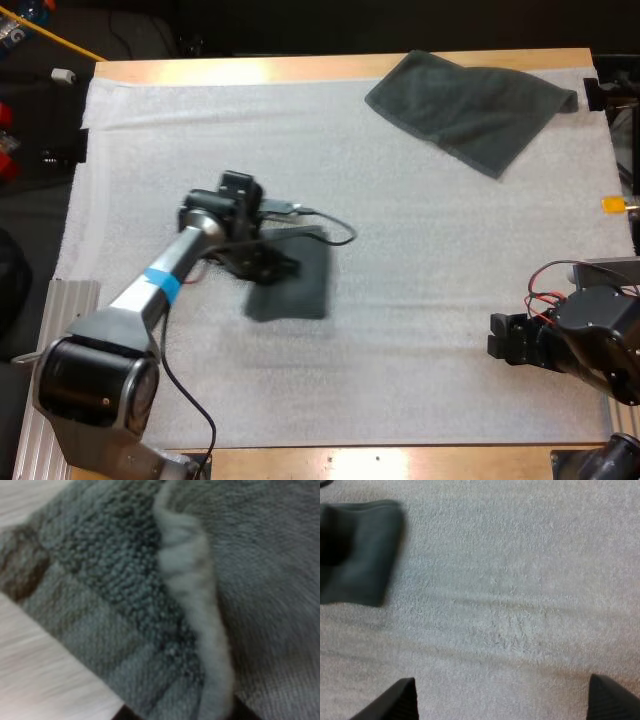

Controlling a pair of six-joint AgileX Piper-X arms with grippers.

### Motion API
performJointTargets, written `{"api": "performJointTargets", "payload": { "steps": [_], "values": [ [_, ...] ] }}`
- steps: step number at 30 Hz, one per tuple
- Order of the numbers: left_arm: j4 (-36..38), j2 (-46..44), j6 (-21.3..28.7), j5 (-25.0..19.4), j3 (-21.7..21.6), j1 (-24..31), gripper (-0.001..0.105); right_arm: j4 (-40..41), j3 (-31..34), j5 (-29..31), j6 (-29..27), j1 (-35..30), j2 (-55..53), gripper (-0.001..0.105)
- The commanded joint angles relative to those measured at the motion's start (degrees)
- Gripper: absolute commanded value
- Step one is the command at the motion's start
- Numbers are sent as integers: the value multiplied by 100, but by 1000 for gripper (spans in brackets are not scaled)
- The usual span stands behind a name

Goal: Pick towel from pile, fold and stack

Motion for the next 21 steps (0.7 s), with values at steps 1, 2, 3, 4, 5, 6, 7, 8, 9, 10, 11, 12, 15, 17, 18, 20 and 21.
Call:
{"api": "performJointTargets", "payload": {
  "steps": [1, 2, 3, 4, 5, 6, 7, 8, 9, 10, 11, 12, 15, 17, 18, 20, 21],
  "values": [
    [270, -57, 273, -524, -31, 179, 0, 45, -5, 51, 36, -10, -20, 67],
    [337, -57, 423, -778, -31, 369, 0, 45, -5, 51, 36, -10, -20, 67],
    [366, -57, 498, -915, -31, 463, 0, 45, -5, 51, 36, -10, -20, 67],
    [410, -57, 659, -1173, -31, 651, 0, 45, -5, 51, 36, -10, -20, 67],
    [445, -57, 760, -1382, -31, 814, 0, 45, -5, 51, 36, -10, -20, 67],
    [454, -57, 804, -1512, -31, 913, 0, 45, -5, 51, 36, -10, -20, 67],
    [463, -57, 874, -1674, -31, 1064, 0, 45, -5, 51, 36, -10, -20, 67],
    [462, -57, 899, -1735, -31, 1186, 0, 45, -5, 51, 36, -10, -20, 67],
    [462, -57, 908, -1746, -31, 1292, 0, 45, -5, 51, 36, -10, -20, 67],
    [462, -57, 914, -1746, -31, 1413, 0, 45, -5, 51, 36, -10, -20, 67],
    [462, -57, 912, -1745, -31, 1527, 0, 45, -5, 51, 36, -10, -20, 67],
    [462, -57, 915, -1748, -31, 1588, 0, 45, -5, 51, 36, -10, -20, 67],
    [457, -57, 951, -1822, -31, 1885, 0, 45, -5, 51, 36, -10, -20, 67],
    [416, -57, 1025, -2051, -31, 2031, 0, 45, -5, 51, 36, -10, -20, 67],
    [396, -57, 1025, -2153, -31, 2067, 0, 45, -5, 51, 36, -10, -20, 67],
    [360, -57, 1024, -2163, -31, 2105, 0, 45, -5, 51, 36, -10, -20, 67],
    [348, -57, 1024, -2165, -31, 2105, 0, 45, -5, 51, 36, -10, -20, 67]
  ]
}}
